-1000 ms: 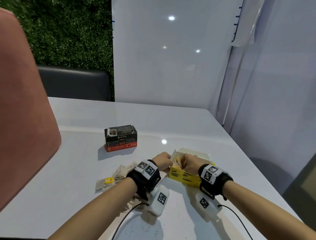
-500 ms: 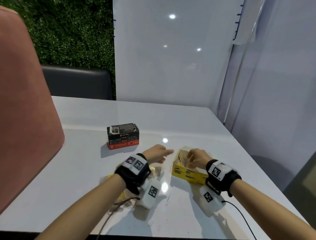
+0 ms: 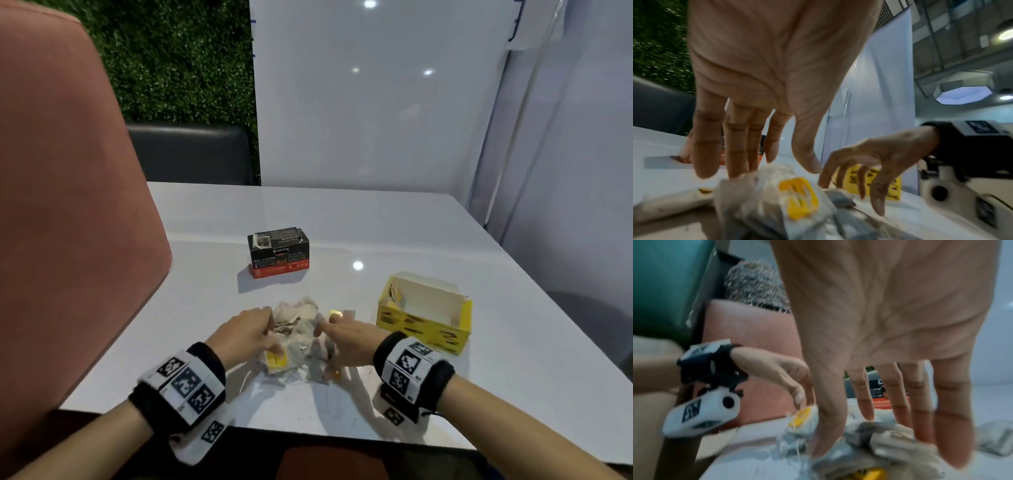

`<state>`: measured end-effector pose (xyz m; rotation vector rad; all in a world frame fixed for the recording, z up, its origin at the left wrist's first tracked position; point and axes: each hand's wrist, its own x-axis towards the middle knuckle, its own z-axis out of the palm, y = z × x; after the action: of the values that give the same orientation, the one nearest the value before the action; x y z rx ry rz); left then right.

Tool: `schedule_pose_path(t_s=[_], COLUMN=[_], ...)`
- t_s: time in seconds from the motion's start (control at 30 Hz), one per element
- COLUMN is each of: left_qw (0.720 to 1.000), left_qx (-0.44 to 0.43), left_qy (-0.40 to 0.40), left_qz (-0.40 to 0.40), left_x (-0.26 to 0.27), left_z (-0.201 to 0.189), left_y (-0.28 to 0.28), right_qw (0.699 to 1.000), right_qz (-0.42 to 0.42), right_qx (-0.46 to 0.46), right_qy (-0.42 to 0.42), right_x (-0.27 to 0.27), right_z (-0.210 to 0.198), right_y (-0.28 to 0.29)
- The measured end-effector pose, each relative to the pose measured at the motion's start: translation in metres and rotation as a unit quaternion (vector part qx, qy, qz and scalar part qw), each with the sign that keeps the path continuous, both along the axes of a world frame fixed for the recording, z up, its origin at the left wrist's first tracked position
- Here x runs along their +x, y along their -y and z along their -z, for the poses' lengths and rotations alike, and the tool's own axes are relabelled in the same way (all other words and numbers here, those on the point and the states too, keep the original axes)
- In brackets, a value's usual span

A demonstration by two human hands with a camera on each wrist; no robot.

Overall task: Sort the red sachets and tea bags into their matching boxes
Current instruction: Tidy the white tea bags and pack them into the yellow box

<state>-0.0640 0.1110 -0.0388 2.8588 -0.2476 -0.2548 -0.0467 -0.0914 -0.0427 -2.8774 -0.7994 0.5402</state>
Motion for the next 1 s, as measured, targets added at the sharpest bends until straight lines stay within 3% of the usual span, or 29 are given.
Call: schedule_pose_path(t_s=[0.13,0.33,0.4,0.5,0.6,0.73,0.83,0.9,0.97,1.0], left_qw=[0.997,0.998,0.997,0.993,0.99,0.984,0.963,0.945,0.928,0.922], left_qx=[0.066,-0.03,-0.054,-0.074,-0.079,-0.13,-0.233,-0.301,-0.356,-0.375], left_qy=[0.043,0.054,0.06,0.089,0.106,0.105,0.098,0.089,0.065,0.049], left_qz=[0.006,-0.01,-0.016,-0.019,-0.04,-0.07,-0.095,-0.091,-0.088,-0.085], left_x=[-0.004,0.006,0.006,0.006,0.007,0.008,0.005,0.001,-0.005,-0.008], left_z=[0.014,0.017,0.017,0.017,0.013,0.006,-0.003,-0.009,-0.013,-0.015], left_y=[0.015,0.012,0.007,-0.004,-0.014,-0.019,-0.016,-0.009,0.0,0.005], right_qw=[0.997,0.994,0.984,0.938,0.863,0.666,0.533,0.46,0.417,0.422], right_qz=[-0.005,0.065,0.114,0.2,0.257,0.293,0.308,0.3,0.28,0.269], right_qx=[-0.039,0.059,0.131,0.283,0.43,0.645,0.723,0.752,0.77,0.773], right_qy=[0.06,0.06,0.031,-0.009,-0.065,-0.232,-0.313,-0.364,-0.393,-0.39], right_x=[-0.001,0.014,0.018,0.024,0.025,0.007,-0.006,-0.014,-0.021,-0.024], right_z=[0.009,0.009,0.003,-0.003,-0.005,-0.005,0.0,0.005,0.008,0.009], right_y=[-0.013,-0.007,0.002,0.022,0.04,0.044,0.04,0.036,0.031,0.028])
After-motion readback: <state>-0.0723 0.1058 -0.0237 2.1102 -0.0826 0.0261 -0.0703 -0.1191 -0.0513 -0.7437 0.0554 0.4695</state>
